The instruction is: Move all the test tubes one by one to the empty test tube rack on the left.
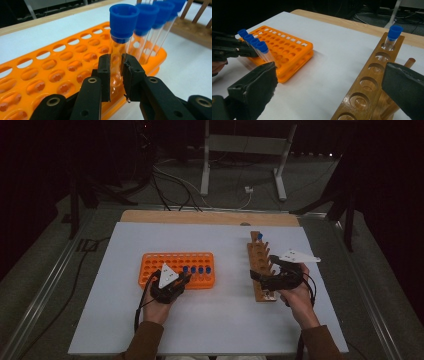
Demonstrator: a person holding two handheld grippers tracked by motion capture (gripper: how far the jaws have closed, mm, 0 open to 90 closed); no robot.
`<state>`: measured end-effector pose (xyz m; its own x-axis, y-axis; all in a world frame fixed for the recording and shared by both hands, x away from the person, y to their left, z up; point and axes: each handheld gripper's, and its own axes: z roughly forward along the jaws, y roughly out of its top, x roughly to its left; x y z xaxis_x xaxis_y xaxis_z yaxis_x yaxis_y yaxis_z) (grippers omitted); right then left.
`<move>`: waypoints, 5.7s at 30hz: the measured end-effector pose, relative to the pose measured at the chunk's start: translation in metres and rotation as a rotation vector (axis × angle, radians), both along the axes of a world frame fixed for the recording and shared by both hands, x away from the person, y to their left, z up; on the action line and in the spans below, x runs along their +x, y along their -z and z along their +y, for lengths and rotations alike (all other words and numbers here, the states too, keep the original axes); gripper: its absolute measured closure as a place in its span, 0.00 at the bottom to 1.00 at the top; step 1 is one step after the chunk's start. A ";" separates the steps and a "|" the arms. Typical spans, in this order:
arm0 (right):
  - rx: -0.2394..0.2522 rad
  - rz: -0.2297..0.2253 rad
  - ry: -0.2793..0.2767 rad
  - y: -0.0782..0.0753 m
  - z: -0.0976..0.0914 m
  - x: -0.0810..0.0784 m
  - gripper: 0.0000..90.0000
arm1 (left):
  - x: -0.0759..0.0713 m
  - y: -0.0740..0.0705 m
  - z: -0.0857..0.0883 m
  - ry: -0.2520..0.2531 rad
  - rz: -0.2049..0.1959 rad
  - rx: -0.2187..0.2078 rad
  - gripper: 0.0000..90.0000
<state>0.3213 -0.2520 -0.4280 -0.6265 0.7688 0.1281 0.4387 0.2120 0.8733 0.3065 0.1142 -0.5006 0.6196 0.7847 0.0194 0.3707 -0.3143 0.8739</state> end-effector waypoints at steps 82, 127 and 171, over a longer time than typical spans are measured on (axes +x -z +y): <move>-0.015 -0.007 0.196 -0.028 0.009 0.094 0.00 | -0.003 -0.036 0.049 -0.116 0.014 -0.224 0.01; -0.137 0.063 0.287 0.014 0.009 0.126 0.84 | -0.003 -0.035 0.049 -0.125 0.018 -0.203 0.01; -0.073 -0.013 0.131 -0.050 0.024 0.081 0.84 | 0.003 -0.072 0.006 -0.021 -0.035 -0.179 0.01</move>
